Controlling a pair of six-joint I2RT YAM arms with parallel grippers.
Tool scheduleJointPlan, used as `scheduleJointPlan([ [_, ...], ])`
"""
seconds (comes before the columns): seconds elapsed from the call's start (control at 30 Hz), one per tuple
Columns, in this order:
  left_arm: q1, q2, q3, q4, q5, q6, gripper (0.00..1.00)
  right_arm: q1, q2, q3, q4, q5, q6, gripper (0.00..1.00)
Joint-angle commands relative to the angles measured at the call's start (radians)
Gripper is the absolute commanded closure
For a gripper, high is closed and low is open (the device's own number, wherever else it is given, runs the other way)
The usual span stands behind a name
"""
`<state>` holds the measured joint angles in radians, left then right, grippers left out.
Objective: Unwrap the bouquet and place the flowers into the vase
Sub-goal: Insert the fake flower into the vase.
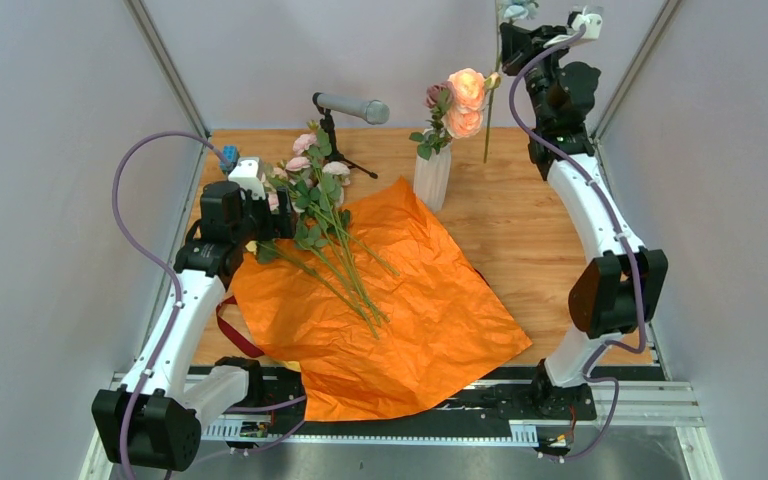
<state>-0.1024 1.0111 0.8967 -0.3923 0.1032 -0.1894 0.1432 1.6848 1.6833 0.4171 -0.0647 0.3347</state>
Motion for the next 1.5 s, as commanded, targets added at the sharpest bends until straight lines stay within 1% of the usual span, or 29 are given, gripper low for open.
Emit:
scheduleJointPlan([
  [0.0,0.007,-0.015,0.005,0.041,0.013,0.023,0.0,0.014,0.059,0.108,0.095,-0.113,0.063,1.0],
  [0.1,0.006,-0.015,0.008,0.037,0.011,0.02,0.0,0.026,0.094,0.147,0.084,-0.159,0.07,1.0],
  [0.23,0.007,-0.016,0.005,0.04,0.012,0.019,0.0,0.036,0.118,0.156,0.127,-0.167,0.071,1.0],
  [0.47,0.007,-0.011,0.008,0.036,0.006,0.024,0.0,0.041,0.183,0.216,0.201,-0.186,0.138,1.0],
  [0.67,0.007,-0.01,0.008,0.035,0.008,0.025,0.0,0.053,0.223,0.228,0.258,-0.202,0.173,1.0],
  [0.87,0.007,-0.01,0.004,0.039,0.012,0.025,0.0,0.073,0.249,0.214,0.33,-0.207,0.195,1.0],
  [1.17,0.007,-0.002,0.005,0.039,0.024,0.026,0.0,0.084,0.286,0.245,0.383,-0.21,0.192,1.0],
  [1.47,0.007,0.001,0.001,0.046,0.035,0.031,0.0,0.084,0.308,0.177,0.48,-0.258,0.195,1.0],
])
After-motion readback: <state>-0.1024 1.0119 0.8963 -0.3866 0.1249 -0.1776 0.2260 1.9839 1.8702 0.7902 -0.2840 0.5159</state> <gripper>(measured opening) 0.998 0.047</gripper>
